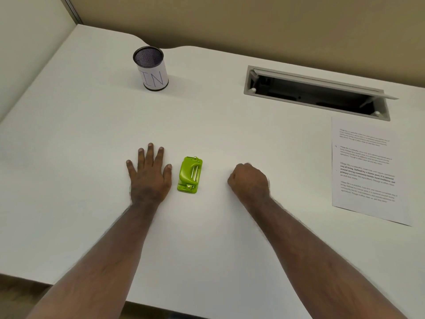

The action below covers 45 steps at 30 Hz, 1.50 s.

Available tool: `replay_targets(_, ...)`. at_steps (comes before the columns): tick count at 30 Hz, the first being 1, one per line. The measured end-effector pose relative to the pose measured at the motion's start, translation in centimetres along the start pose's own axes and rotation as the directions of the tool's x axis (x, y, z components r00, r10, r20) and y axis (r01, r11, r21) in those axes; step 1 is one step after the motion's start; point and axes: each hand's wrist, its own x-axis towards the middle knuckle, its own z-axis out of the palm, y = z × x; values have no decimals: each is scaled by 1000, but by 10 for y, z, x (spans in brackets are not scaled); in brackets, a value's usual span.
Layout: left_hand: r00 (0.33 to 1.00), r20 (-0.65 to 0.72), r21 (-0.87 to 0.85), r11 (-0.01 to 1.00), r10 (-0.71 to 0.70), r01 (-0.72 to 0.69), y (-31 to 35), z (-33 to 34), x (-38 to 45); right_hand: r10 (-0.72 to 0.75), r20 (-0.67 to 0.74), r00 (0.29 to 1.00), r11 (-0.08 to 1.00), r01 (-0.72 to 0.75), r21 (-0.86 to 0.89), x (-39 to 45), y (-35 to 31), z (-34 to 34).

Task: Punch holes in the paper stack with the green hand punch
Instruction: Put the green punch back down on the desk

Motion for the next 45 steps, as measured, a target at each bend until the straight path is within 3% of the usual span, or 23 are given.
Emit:
replay_targets(3, 1000, -7, 0, 1000, -3, 3, -1, 2, 0, 116, -14, 993, 917, -102, 385, 1, 26, 0)
replay_targets(6, 1000, -6, -5, 1000, -2, 2, -2, 3, 1, 216, 22, 976, 639, -159, 752, -2, 51, -5)
replay_targets(9, 1000, -11, 0, 1000, -6, 6, -1, 3, 1, 248, 82, 965, 438, -187, 879, -7, 65, -9)
replay_targets(13, 1000, -1, 4, 1000, -6, 6, 0, 1, 0, 223, 113, 968, 337, -185, 923, -9, 65, -10)
replay_targets(23, 1000, 30, 3, 1000, -10, 10, 3, -5, -2, 29, -56, 998, 438, 37, 898, 60, -27, -55)
replay_targets(31, 999, 41, 17, 1000, -7, 6, 2, -9, -2, -147, -224, 963, 568, 268, 779, 149, -144, -97)
replay_targets(36, 1000, 24, 1, 1000, 15, -15, 2, -10, -2, -203, -270, 941, 736, 328, 592, 196, -211, -112)
replay_targets(40, 999, 27, -8, 1000, 21, -20, 2, -11, 2, -246, -253, 936, 885, 323, 334, 225, -248, -118)
replay_targets(45, 998, 54, -16, 1000, 25, -24, 1, -10, 4, -284, -178, 942, 949, 303, 89, 242, -268, -120)
